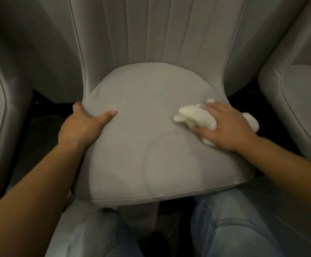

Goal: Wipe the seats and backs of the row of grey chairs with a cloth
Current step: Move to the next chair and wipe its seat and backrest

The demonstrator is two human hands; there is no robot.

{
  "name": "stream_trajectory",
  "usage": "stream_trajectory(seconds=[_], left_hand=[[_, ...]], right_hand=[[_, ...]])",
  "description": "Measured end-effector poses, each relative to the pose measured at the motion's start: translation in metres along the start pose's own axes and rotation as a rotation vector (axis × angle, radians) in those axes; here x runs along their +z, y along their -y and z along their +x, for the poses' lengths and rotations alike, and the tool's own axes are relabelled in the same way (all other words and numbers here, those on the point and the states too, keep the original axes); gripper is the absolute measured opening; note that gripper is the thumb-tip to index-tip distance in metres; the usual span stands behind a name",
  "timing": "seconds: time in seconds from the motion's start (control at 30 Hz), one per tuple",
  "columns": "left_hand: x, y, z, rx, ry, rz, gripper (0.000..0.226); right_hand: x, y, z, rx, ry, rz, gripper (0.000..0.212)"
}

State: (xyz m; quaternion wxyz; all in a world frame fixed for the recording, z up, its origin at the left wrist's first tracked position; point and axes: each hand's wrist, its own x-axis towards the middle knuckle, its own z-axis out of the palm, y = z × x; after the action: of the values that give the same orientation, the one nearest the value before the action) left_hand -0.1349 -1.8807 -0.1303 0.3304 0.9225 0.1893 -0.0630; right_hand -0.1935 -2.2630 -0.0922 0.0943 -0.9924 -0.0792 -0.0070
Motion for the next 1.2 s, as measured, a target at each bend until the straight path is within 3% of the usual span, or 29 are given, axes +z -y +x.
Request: stream_trajectory(seconds=[0.2,0.4,0.63,0.9,1.03,1.2], left_hand=[[0.001,-0.002,0.001,-0.033,-0.016,-0.043,0.125],[0.001,-0.005,-0.002,-0.047,-0.024,-0.04,0.121],[0.0,-0.007,-0.003,-0.04,-0.019,-0.019,0.122],[-0.001,-0.006,-0.005,-0.038,-0.012,-0.055,0.12],[-0.001,-0.006,-0.005,-0.05,-0.025,-0.058,0.123],[0.002,-0.006,-0.006,-0.051,-0.027,-0.061,0.127]], right_hand=[[-0.008,-0.017,0.083,0.13,-0.023,-0.076,0.081],[-0.006,-0.023,-0.001,0.109,-0.037,0.102,0.09],[0.005,0.0,-0.123,-0.198,-0.159,0.077,0.073],[0.056,0.111,-0.125,-0.374,-0.303,0.036,0.064],[0.047,0.068,-0.126,-0.437,-0.322,-0.037,0.065],[0.015,-0.015,-0.128,-0.255,-0.272,0.021,0.071]])
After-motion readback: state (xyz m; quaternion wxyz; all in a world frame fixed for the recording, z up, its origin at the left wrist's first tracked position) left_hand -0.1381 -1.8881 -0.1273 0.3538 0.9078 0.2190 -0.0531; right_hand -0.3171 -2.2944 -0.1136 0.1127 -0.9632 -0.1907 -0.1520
